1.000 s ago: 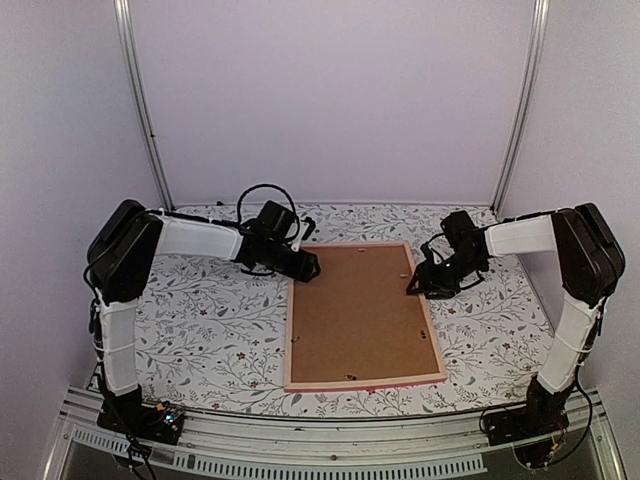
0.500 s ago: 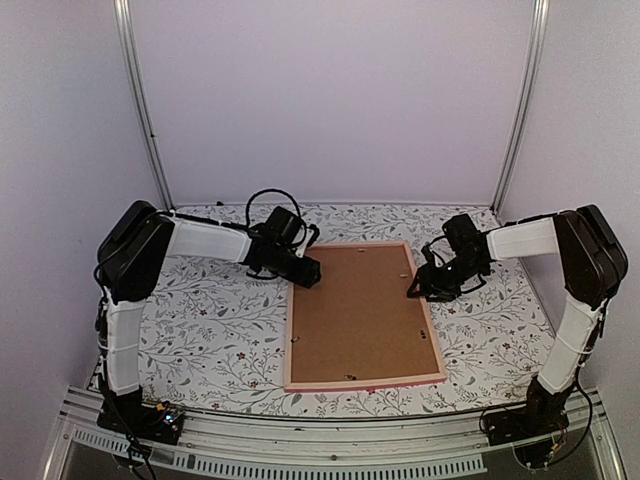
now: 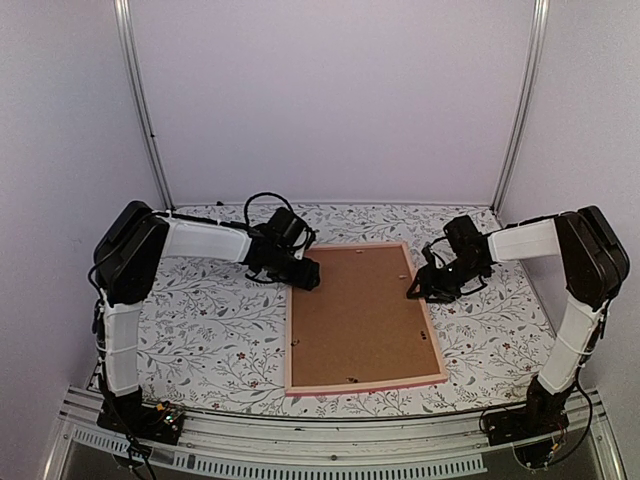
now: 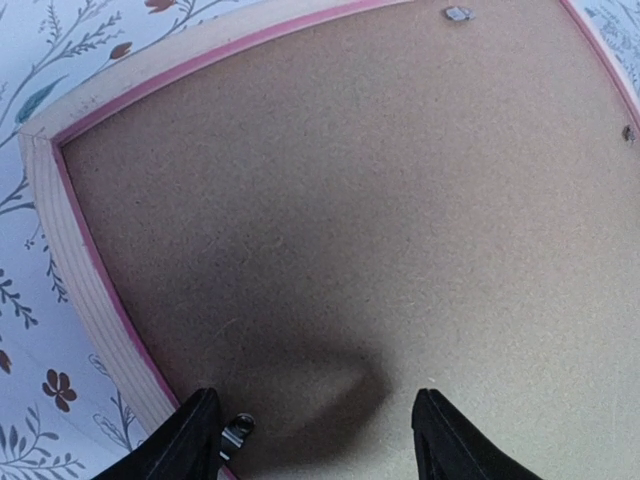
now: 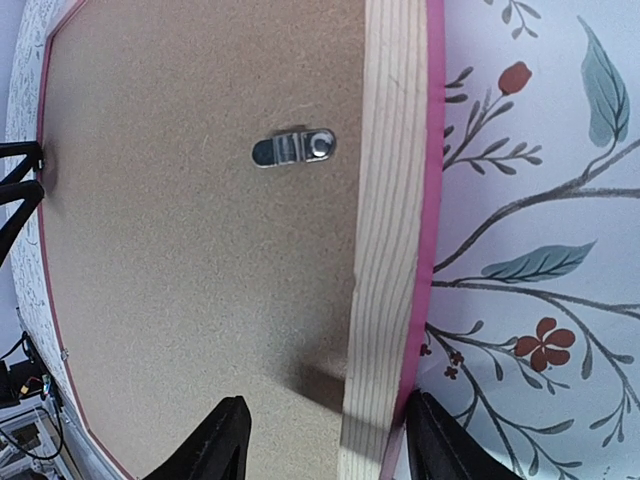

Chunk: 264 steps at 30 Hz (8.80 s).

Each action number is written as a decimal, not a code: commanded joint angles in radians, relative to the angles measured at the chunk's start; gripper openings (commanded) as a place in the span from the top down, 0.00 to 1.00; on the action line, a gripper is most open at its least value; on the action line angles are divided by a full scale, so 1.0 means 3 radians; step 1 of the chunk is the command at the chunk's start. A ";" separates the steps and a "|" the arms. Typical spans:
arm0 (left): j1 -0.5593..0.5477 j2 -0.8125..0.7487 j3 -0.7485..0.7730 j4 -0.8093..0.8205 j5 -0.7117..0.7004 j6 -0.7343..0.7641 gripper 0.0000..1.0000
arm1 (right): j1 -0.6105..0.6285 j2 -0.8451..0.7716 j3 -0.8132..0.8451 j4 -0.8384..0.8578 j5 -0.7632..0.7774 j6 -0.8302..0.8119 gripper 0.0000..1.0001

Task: Put the photo into the frame
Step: Adjust the photo frame at the center of the board, then hold the photo frame at the center of the board, then press the fastener onto the backboard, then adjust the photo frame on the mat board, then press the fastener onto the backboard.

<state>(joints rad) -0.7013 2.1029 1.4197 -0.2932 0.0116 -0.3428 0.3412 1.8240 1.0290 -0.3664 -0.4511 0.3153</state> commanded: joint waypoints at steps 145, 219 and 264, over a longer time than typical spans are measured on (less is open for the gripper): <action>-0.1420 -0.1359 -0.1485 -0.0445 -0.0181 -0.1365 0.33 | 0.0233 -0.0337 -0.0932 0.0654 0.0406 0.0897 1.00; 0.0137 -0.0600 -0.0465 -0.0579 0.0109 -0.0223 0.41 | 0.0246 -0.0703 -0.1291 0.1135 0.0180 0.1301 1.00; 0.0457 -0.0235 -0.0502 -0.0269 0.0558 -0.0177 0.70 | 0.0278 -0.0686 -0.1527 0.1531 0.0103 0.1521 1.00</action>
<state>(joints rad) -0.5922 2.0270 1.3045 -0.3862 0.1516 -0.4019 0.4145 1.5940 0.5945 0.0967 -0.3767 0.7170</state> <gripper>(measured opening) 0.312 0.174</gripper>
